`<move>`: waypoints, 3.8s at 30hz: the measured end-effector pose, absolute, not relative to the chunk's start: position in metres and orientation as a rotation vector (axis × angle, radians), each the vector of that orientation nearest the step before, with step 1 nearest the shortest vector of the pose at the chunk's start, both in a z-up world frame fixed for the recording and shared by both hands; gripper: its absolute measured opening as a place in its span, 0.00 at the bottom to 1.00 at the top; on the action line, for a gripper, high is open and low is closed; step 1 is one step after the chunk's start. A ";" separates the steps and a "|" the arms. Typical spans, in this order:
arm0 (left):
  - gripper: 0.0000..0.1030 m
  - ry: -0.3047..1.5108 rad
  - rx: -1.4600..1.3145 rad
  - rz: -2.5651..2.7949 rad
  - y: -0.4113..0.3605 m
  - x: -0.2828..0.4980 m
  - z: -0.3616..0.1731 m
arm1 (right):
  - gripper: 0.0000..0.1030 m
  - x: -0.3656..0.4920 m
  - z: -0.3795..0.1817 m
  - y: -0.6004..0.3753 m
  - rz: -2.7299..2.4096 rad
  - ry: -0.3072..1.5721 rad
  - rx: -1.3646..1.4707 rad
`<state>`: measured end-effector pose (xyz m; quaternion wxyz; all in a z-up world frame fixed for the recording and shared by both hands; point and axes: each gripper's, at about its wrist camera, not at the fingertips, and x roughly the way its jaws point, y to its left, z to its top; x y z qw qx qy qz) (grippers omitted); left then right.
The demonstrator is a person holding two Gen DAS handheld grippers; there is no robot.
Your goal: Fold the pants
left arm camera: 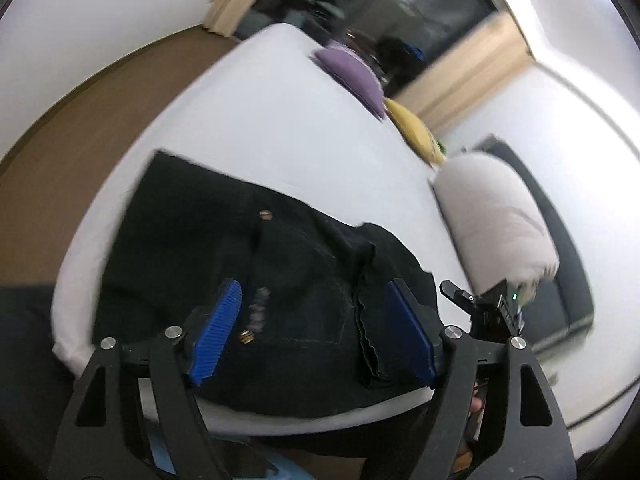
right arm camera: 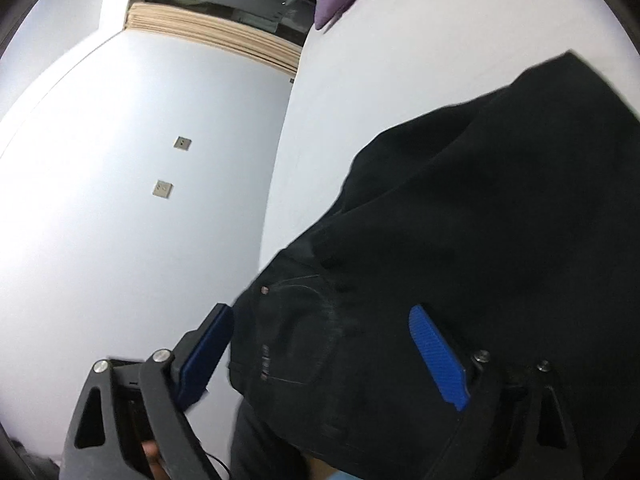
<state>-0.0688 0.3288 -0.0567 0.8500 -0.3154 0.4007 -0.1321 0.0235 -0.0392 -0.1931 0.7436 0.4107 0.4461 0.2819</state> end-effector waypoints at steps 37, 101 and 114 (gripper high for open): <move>0.77 0.971 -0.433 -0.031 0.523 -0.485 0.011 | 0.88 -0.025 -0.016 0.174 1.232 0.783 0.561; 0.89 0.868 -0.898 -0.055 0.387 -0.095 -0.163 | 0.88 -0.018 -0.091 0.045 0.861 0.900 0.586; 0.94 0.837 -0.958 -0.020 0.385 -0.092 -0.173 | 0.81 -0.006 -0.120 0.052 0.812 1.013 0.546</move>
